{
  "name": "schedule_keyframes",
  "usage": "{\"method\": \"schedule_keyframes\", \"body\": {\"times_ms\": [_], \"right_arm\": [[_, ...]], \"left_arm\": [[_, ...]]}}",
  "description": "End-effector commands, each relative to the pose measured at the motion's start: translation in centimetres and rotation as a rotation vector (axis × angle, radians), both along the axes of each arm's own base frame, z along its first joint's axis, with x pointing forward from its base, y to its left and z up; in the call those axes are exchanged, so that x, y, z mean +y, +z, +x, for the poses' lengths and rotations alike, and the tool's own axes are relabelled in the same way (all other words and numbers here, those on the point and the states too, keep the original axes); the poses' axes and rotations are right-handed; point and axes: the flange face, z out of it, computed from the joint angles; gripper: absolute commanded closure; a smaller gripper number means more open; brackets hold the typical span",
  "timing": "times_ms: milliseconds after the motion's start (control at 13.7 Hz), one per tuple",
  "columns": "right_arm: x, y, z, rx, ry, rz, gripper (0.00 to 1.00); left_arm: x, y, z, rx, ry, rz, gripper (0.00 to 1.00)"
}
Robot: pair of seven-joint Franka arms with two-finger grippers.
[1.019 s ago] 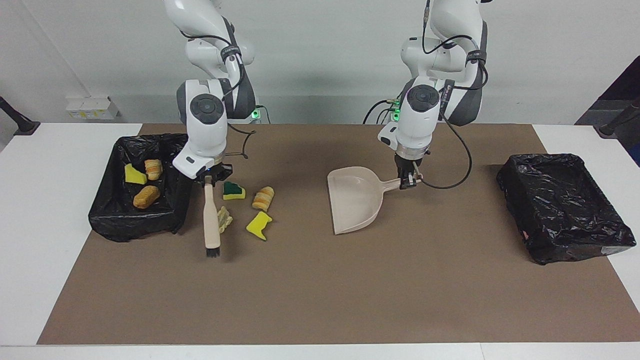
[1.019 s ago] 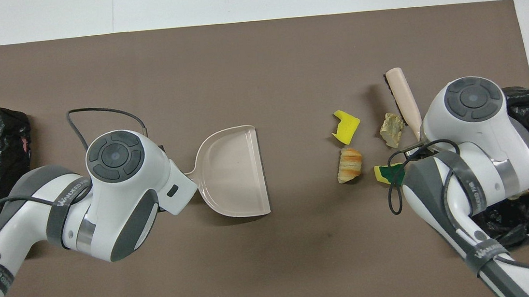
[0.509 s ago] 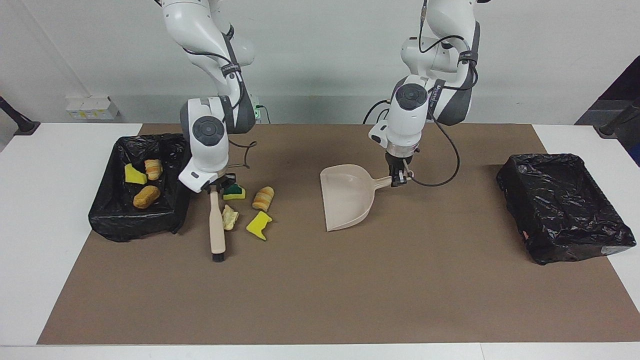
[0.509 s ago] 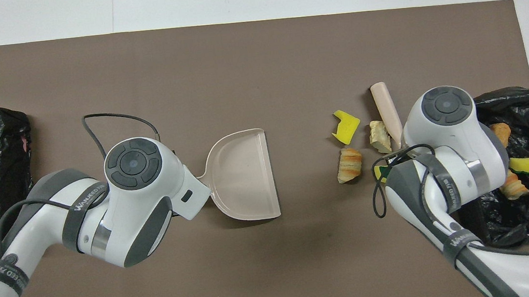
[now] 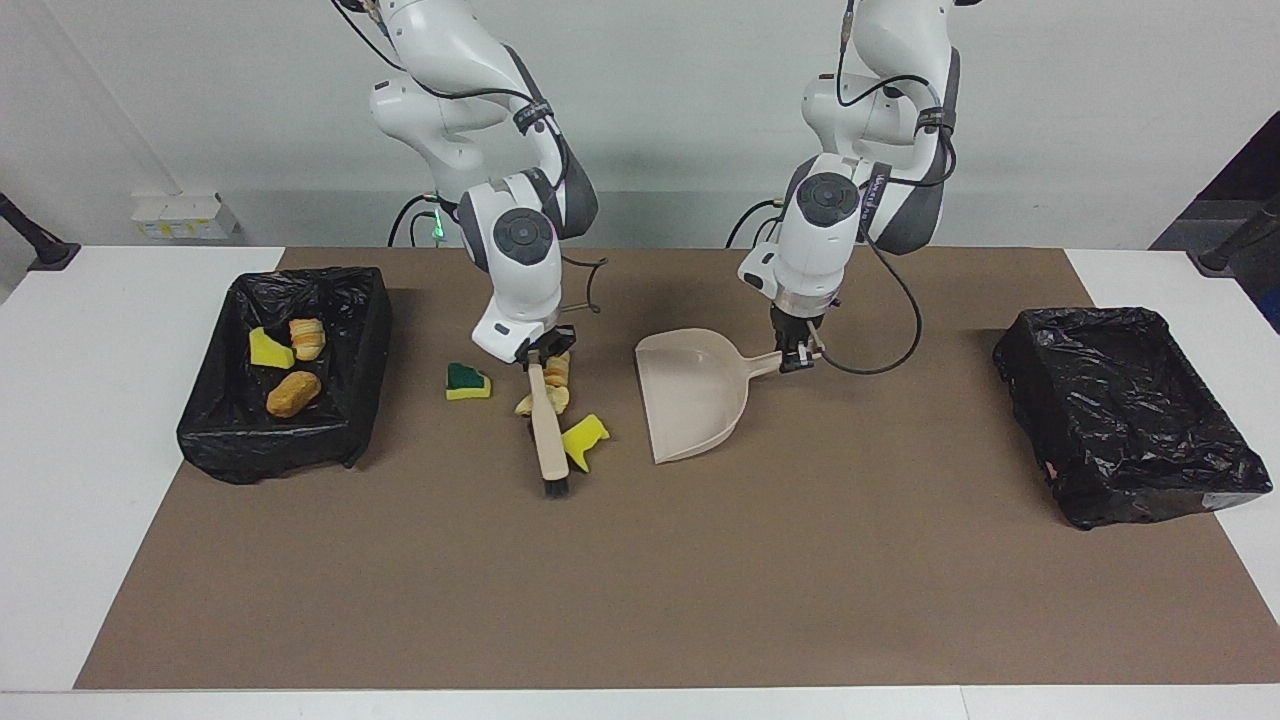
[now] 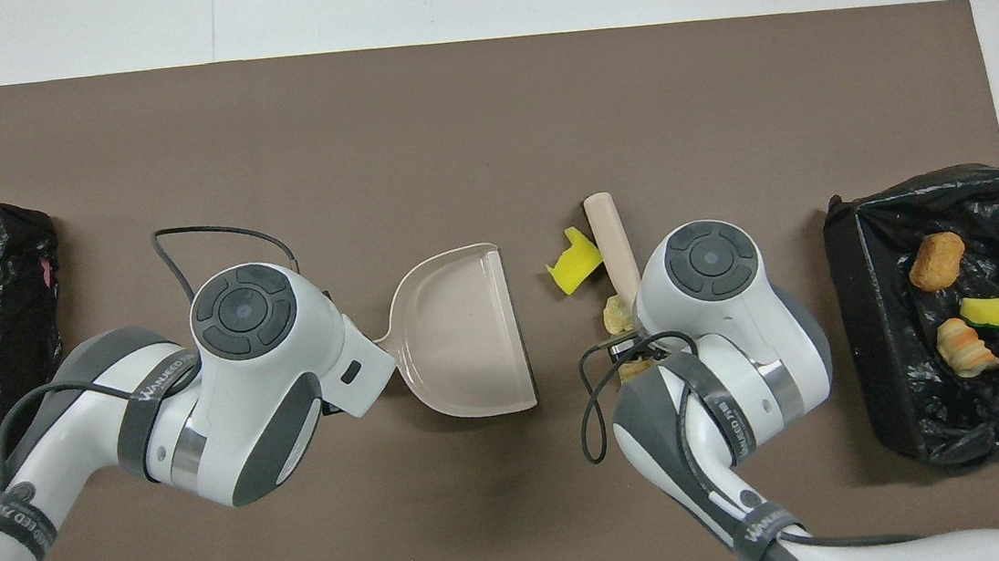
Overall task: Sweep and dump trash in bin
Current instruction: 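Sweep the pieces toward the dustpan with the right gripper brush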
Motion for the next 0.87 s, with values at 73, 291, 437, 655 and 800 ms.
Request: {"method": "schedule_keyframes", "body": {"times_ms": [73,291,437,655,800], "right_arm": [[4.6,0.8,-2.6,0.003,-0.027,0.065,1.0],[8.1,1.7,-4.8,0.001,-0.028,0.084,1.0],[10.6,2.4,-6.5,0.007,-0.011,0.125,1.0],[13.5,4.1,-8.7,0.005,-0.018,0.156,1.0],[12.1,7.9,-8.6,-0.027,-0.022,0.175,1.0]], "left_arm": [[0.0,-1.3,-1.5,-0.014,0.014,-0.042,1.0],[0.0,-1.4,-1.4,-0.015,0.02,-0.044,1.0],[0.0,-1.4,-1.4,-0.015,0.021,-0.043,1.0],[0.1,-1.4,-1.4,-0.015,0.024,-0.043,1.0],[0.0,-1.4,-1.4,-0.015,0.026,-0.043,1.0]]}}
